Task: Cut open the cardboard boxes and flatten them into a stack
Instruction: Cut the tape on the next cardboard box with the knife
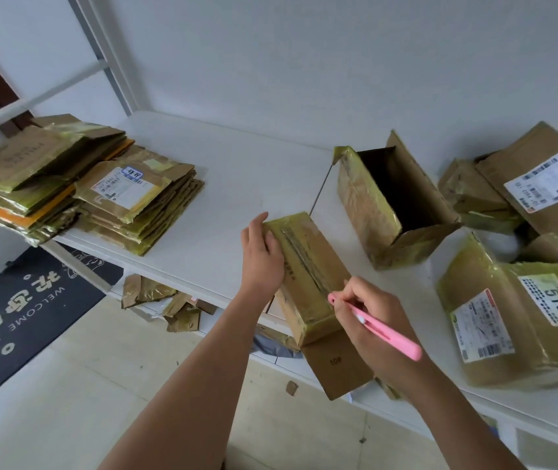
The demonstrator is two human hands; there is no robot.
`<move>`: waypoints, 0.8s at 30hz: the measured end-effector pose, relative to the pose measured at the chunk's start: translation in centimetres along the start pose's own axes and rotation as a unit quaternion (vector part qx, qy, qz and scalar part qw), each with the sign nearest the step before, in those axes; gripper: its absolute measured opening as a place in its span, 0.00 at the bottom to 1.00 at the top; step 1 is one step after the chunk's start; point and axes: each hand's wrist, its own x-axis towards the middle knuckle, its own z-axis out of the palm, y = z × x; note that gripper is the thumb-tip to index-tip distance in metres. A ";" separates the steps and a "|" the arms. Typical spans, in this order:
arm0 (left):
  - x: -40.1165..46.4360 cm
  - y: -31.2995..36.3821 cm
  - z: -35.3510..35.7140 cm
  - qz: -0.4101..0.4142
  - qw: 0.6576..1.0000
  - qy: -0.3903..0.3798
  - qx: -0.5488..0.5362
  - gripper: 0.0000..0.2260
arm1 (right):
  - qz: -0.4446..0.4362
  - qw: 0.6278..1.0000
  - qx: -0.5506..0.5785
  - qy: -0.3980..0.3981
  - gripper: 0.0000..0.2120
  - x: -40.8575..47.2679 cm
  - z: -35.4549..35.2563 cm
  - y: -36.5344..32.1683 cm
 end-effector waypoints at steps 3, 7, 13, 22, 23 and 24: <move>0.0 0.1 0.1 -0.008 1.000 -0.004 0.000 0.18 | -0.015 1.000 0.015 0.018 0.08 -1.6 -0.4 0.1; 0.0 0.3 0.0 -0.005 1.000 -0.013 -0.002 0.18 | -0.016 0.999 0.021 0.025 0.08 -2.6 -0.9 -0.2; 0.0 0.6 0.0 -0.018 1.000 -0.015 0.005 0.17 | 0.018 0.994 0.096 0.055 0.09 -4.1 -1.7 -0.3; -0.8 1.4 0.0 -0.039 0.995 0.044 0.081 0.18 | 0.073 0.925 0.178 0.327 0.12 -4.5 -0.6 -0.3; -1.1 1.4 0.0 -0.054 0.991 0.058 0.109 0.18 | 0.074 0.923 0.182 0.330 0.11 -4.4 -0.7 -0.3; -1.5 1.5 -0.1 -0.077 0.984 0.071 0.145 0.17 | 0.078 0.920 0.190 0.333 0.10 -4.2 -0.8 -0.3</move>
